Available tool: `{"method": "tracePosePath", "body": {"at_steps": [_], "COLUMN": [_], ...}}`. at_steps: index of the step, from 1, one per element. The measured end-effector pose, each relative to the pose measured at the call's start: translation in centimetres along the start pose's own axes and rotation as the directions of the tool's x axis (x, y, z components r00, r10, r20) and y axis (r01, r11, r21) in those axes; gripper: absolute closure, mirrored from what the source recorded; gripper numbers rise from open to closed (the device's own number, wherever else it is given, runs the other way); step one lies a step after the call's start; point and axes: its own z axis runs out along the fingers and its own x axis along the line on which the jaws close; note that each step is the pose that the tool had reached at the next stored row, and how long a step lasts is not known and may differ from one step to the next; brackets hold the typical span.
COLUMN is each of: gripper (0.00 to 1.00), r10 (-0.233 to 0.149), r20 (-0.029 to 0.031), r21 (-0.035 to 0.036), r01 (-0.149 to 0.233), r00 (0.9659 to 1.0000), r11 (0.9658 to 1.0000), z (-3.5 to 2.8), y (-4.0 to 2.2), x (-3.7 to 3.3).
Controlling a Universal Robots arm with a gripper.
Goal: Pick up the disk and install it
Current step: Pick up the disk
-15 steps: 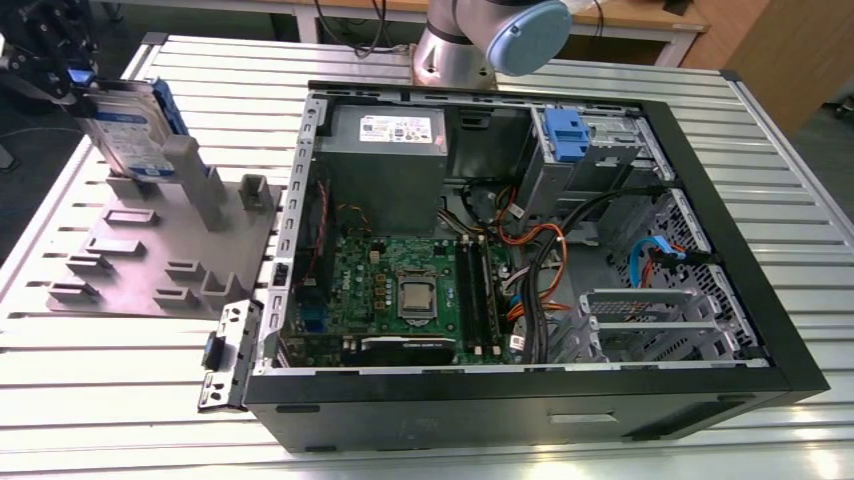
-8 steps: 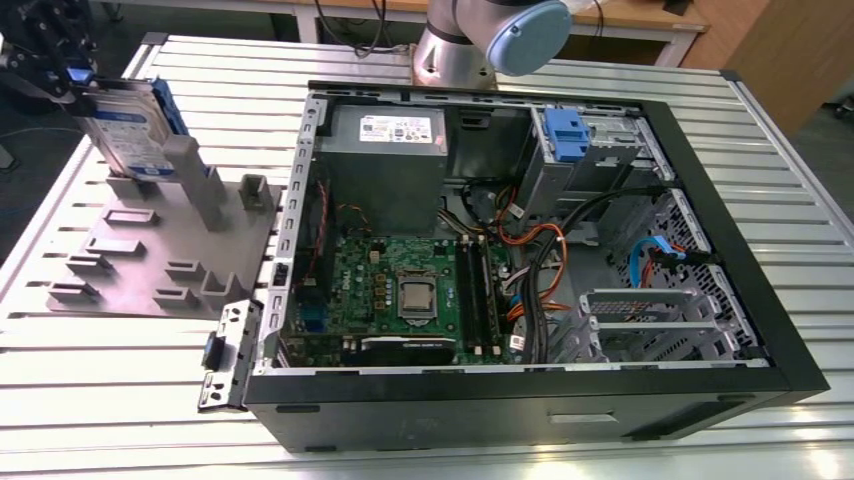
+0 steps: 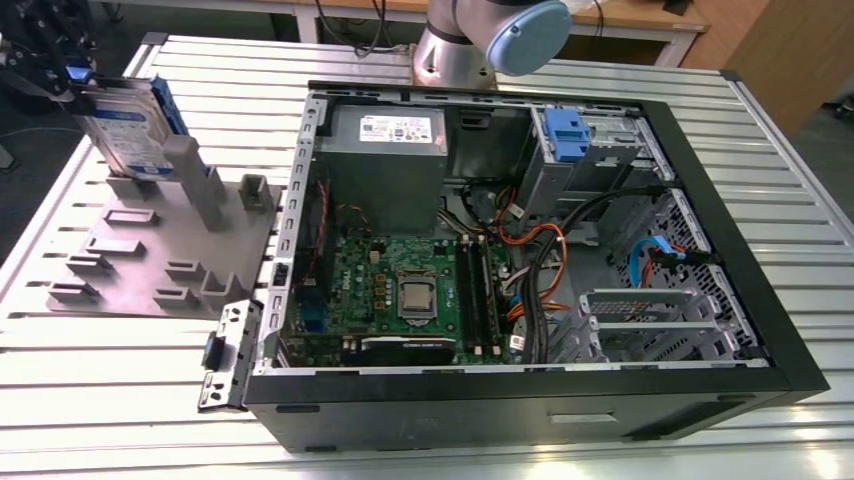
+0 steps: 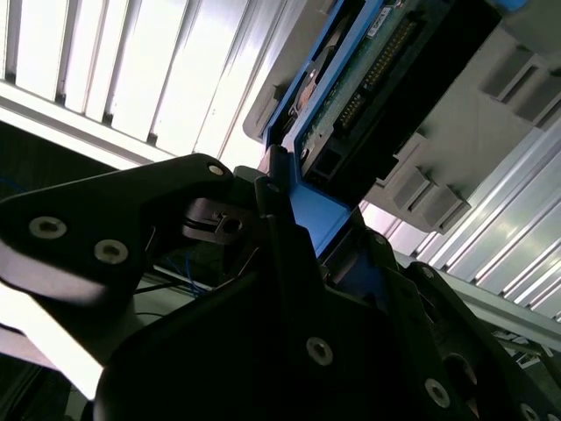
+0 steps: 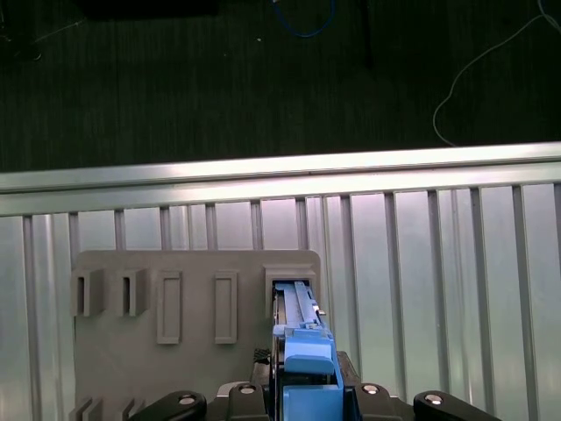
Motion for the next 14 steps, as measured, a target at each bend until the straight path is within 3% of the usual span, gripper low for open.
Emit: {"method": "tracePosePath", "body": {"at_steps": [14], "gripper": [0.64], "r10": [0.000], "r20": [0.0000], "r21": [0.0001], "r01": [0.000], "r00": [1.0000], "r11": [1.0000], "z": [-0.48], "y": [0.00], "x": [-0.02]}}
